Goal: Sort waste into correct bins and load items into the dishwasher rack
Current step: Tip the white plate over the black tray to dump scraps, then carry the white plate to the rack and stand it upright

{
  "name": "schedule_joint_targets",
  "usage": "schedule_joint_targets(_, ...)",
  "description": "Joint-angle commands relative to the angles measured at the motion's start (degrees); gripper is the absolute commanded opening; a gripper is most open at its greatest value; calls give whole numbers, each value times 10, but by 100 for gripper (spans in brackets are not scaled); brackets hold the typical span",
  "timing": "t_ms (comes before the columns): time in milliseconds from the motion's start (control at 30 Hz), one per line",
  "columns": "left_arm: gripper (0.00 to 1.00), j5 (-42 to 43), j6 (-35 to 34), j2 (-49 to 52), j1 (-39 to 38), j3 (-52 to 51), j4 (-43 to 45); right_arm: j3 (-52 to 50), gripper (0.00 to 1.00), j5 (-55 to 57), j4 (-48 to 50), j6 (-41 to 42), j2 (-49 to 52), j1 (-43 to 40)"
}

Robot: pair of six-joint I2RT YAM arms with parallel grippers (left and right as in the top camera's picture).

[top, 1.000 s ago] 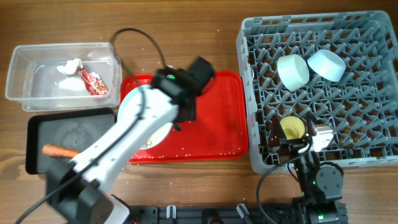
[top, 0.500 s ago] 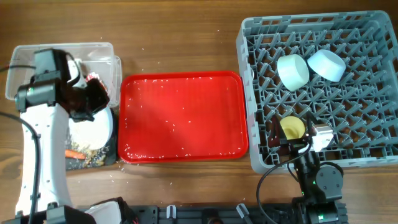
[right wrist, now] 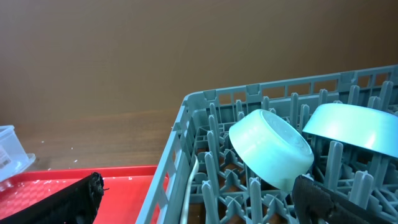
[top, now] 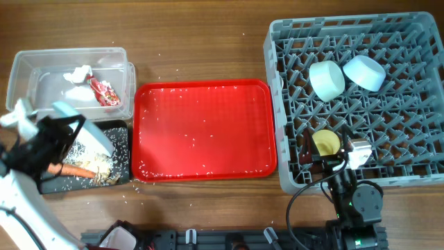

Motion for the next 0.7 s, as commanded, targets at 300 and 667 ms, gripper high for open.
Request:
schedule_joint_targets(300,4,223,118,-32,141,-100,-27,-2,100,-7,2,4,-3,-1)
schedule_joint_targets(667,4,54,-185,-56,-347,-99,273,-2,100,-7,2,4,-3,-1)
